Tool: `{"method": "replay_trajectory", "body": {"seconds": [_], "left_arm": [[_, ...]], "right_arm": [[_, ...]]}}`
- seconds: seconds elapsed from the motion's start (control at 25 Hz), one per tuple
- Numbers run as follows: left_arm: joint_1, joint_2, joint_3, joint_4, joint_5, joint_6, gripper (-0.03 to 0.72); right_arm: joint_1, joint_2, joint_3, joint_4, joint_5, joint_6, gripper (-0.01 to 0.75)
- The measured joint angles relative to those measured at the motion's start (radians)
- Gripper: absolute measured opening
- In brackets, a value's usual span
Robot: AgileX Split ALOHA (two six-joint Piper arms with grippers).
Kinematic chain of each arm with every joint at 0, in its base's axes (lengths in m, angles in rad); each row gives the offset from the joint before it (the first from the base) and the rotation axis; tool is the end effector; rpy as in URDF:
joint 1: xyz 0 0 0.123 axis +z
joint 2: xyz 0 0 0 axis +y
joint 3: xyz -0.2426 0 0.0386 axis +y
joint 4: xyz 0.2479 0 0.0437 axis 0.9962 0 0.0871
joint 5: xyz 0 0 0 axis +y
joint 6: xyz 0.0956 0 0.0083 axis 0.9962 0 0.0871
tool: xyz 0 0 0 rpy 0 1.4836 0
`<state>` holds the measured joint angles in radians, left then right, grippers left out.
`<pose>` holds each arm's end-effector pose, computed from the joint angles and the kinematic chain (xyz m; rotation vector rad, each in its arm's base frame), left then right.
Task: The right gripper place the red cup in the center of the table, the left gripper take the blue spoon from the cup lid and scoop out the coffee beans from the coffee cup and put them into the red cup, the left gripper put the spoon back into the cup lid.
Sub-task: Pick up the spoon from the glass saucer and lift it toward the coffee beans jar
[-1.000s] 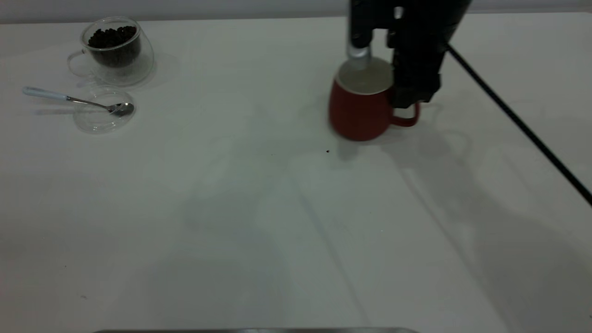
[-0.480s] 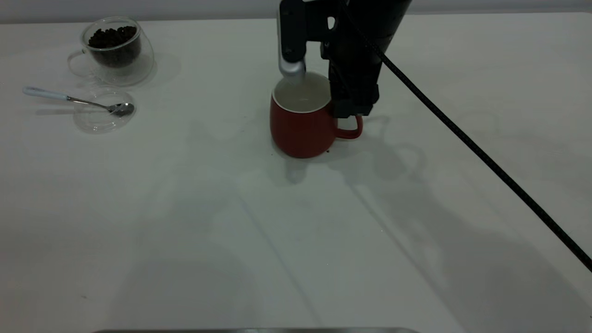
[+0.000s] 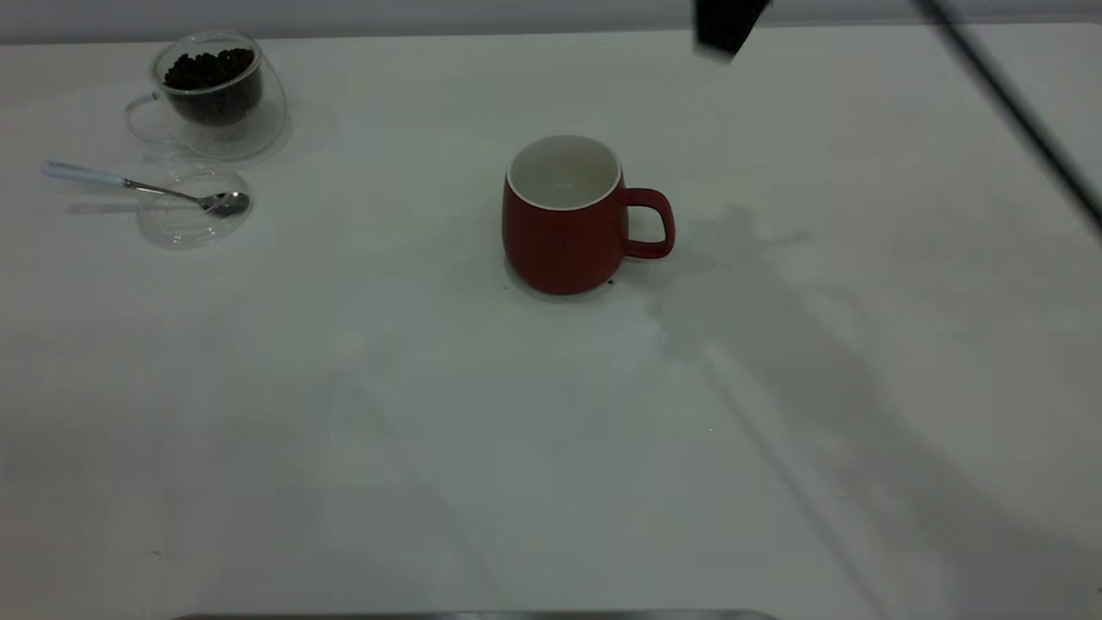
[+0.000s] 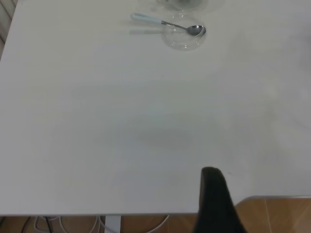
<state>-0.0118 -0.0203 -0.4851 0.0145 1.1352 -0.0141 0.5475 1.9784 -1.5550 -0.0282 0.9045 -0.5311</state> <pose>0.0346 0.0009 0.2653 -0.0038 2.1133 0.0021 0.3483 0.2099 0.1776 -1.4602 2.4022 -0.0314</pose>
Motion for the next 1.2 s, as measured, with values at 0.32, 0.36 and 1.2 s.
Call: {"method": "replay_trajectory", "body": {"seconds": [0.32, 0.36, 1.2], "left_arm": [[0.0, 0.0, 0.0, 0.0, 0.0, 0.0, 0.537], [0.0, 0.0, 0.0, 0.0, 0.0, 0.0, 0.537], [0.0, 0.0, 0.0, 0.0, 0.0, 0.0, 0.537]], "right_arm": [[0.0, -0.31, 0.005, -0.012, 0.313, 0.219, 0.59], [0.0, -0.342, 0.015, -0.015, 0.316, 0.237, 0.59], [0.0, -1.022, 0.762, 0.021, 0.329, 0.452, 0.59]]}}
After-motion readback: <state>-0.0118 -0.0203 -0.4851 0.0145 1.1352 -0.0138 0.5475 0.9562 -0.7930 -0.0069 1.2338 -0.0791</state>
